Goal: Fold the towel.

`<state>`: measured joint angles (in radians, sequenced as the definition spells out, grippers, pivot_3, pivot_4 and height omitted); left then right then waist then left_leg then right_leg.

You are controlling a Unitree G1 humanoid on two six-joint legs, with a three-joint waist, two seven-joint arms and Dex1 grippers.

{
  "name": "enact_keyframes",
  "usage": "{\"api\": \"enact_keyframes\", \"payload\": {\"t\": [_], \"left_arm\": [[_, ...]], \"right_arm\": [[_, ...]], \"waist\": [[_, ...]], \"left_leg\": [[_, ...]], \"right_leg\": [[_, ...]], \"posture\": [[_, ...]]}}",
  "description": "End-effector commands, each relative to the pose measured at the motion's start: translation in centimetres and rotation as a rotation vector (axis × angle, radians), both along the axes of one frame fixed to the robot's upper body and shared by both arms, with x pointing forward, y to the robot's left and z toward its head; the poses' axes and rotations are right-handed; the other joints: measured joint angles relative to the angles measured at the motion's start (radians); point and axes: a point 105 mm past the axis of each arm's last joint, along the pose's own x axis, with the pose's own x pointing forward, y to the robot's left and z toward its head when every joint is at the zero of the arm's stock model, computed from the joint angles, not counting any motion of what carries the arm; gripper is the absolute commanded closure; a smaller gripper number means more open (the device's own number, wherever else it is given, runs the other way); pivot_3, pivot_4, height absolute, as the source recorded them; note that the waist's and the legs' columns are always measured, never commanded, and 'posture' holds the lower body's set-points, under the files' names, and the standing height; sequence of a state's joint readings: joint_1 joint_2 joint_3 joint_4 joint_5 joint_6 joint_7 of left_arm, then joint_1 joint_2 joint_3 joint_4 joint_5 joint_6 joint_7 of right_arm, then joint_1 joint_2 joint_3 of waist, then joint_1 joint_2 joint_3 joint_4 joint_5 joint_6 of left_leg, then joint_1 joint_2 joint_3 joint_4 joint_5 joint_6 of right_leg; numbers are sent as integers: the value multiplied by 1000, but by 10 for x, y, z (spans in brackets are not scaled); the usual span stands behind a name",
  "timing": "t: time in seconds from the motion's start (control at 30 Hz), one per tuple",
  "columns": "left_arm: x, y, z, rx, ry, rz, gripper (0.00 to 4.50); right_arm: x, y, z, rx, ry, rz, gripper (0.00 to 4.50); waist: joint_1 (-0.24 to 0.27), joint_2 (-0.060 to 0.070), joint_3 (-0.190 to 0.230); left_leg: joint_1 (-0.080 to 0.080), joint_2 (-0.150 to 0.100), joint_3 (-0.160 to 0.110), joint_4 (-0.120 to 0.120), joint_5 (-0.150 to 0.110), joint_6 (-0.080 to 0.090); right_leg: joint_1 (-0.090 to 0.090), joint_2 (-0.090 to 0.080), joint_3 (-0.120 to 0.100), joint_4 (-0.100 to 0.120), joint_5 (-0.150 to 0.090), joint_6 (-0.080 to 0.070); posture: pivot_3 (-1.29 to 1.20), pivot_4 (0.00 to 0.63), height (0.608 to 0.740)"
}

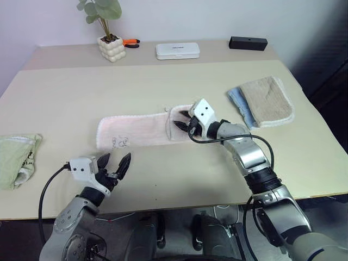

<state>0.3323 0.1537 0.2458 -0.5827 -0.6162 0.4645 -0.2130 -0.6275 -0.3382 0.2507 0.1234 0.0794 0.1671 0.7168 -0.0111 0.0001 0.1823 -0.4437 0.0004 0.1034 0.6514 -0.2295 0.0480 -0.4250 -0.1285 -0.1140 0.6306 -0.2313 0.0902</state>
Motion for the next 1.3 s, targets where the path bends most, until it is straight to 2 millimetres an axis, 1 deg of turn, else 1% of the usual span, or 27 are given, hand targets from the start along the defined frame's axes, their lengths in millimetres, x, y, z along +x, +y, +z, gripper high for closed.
{"api": "enact_keyframes", "payload": {"t": [0.03,0.07,0.17,0.23,0.3,0.37,0.47,0.57,0.67,0.7,0.73,0.77,0.8,0.83,0.87,0.97,1.0,1.03,1.07,1.1,1.17,1.23,1.27,1.3], "left_arm": [[-1,13,1,-265,38,160,0],[0,14,-1,-330,55,191,0],[7,19,0,-462,70,239,0],[17,22,5,-563,61,262,0],[22,24,7,-608,65,274,0],[36,26,6,-675,91,292,0],[50,27,3,-752,121,324,0],[57,28,3,-763,126,335,875],[64,27,11,-758,94,308,2390],[65,28,13,-758,86,304,2959],[66,28,14,-759,82,303,3419],[66,30,16,-757,72,306,3984],[66,33,19,-752,55,312,4458],[66,35,21,-747,44,316,4458],[64,42,28,-733,3,325,4458],[49,72,66,-501,-164,324,4458],[45,78,75,-453,-196,320,4458],[43,81,80,-432,-211,317,4458],[41,83,88,-382,-236,300,4458],[39,81,99,-295,-261,259,4458],[36,69,116,-139,-293,155,4458],[37,49,126,-20,-311,34,4458],[38,42,128,20,-317,-7,4458],[39,24,128,80,-315,-99,4458]], "right_arm": [[-42,27,19,-79,-210,234,520],[-47,30,17,-82,-217,259,33],[-56,39,13,-61,-216,297,33],[-63,47,4,-78,-219,326,33],[-66,50,0,-90,-222,340,33],[-62,52,-1,-79,-215,316,33],[-59,56,-3,-91,-230,305,33],[-61,59,-7,-100,-236,315,0],[-64,61,-9,-94,-228,312,0],[-64,61,-9,-92,-225,309,0],[-64,61,-10,-91,-224,307,0],[-63,61,-10,-92,-225,302,0],[-63,60,-9,-93,-228,296,0],[-62,59,-9,-94,-230,292,0],[-61,57,-9,-94,-228,277,0],[-49,41,-12,-78,-166,167,0],[-47,36,-13,-68,-144,145,0],[-47,34,-14,-61,-132,135,0],[-45,28,-15,-57,-116,116,0],[-45,22,-17,-56,-102,102,0],[-46,13,-18,-45,-77,84,0],[-47,10,-18,-34,-65,81,0],[-47,10,-18,-32,-61,81,0],[-46,9,-18,-37,-65,81,0]], "waist": [[0,0,0],[1,-1,-1],[1,-2,-1],[2,-2,-1],[3,-2,-1],[4,-2,-1],[7,-2,-1],[9,-2,-1],[15,-2,-1],[17,-2,-1],[19,-2,-1],[22,-2,-1],[22,-2,-1],[21,-2,-1],[21,-2,-1],[17,-4,-1],[15,-4,-1],[15,-4,-1],[15,-4,-1],[16,-4,-1],[19,-4,-1],[22,-4,-1],[23,-4,-1],[22,-4,-1]], "left_leg": [[0,0,0,0,0,1],[0,0,0,0,-1,1],[1,0,-1,1,0,0],[1,0,-2,2,0,0],[1,0,-2,3,0,0],[1,0,-2,3,0,0],[1,0,-4,5,1,-1],[1,0,-4,7,1,-1],[1,0,-4,7,2,-4],[1,0,-4,8,3,-4],[1,0,-4,8,2,-4],[1,0,-4,8,2,-4],[1,0,-4,8,2,-4],[1,0,-4,8,2,-4],[1,0,-4,8,2,-5],[0,1,-4,8,2,-6],[0,2,-4,8,1,-7],[0,3,-3,8,1,-8],[0,3,-3,8,0,-8],[0,4,-3,8,0,-8],[0,4,-2,8,-1,-10],[0,4,-2,8,-3,-11],[0,4,-2,8,-3,-12],[0,4,-2,8,-3,-12]], "right_leg": [[0,0,0,0,0,0],[0,0,0,0,0,0],[2,-1,0,1,0,0],[2,0,-1,1,0,0],[3,0,-1,1,0,0],[3,1,-1,1,0,0],[5,1,-2,1,0,0],[7,2,-2,1,0,0],[7,2,-2,1,0,0],[7,2,-3,1,0,0],[7,2,-3,1,0,0],[7,2,-3,1,0,0],[7,2,-2,0,0,0],[7,2,-2,0,0,0],[7,2,-2,0,0,0],[6,2,-2,1,0,0],[5,3,-2,1,0,0],[5,4,-2,0,0,0],[5,4,-2,0,0,0],[5,4,-1,0,0,0],[5,4,-1,-1,0,-1],[4,4,-1,-1,-1,-2],[4,4,-1,-2,-2,-4],[3,4,-1,-2,-2,-4]], "posture": [[0,150,734],[0,150,734],[0,150,734],[0,150,734],[0,150,734],[0,150,734],[0,150,734],[0,150,734],[0,150,734],[0,150,734],[0,150,734],[0,150,734],[0,150,734],[0,150,734],[0,150,734],[0,150,734],[0,150,734],[0,150,734],[0,150,734],[0,150,734],[0,150,734],[0,150,734],[0,150,734],[0,150,734]]}}
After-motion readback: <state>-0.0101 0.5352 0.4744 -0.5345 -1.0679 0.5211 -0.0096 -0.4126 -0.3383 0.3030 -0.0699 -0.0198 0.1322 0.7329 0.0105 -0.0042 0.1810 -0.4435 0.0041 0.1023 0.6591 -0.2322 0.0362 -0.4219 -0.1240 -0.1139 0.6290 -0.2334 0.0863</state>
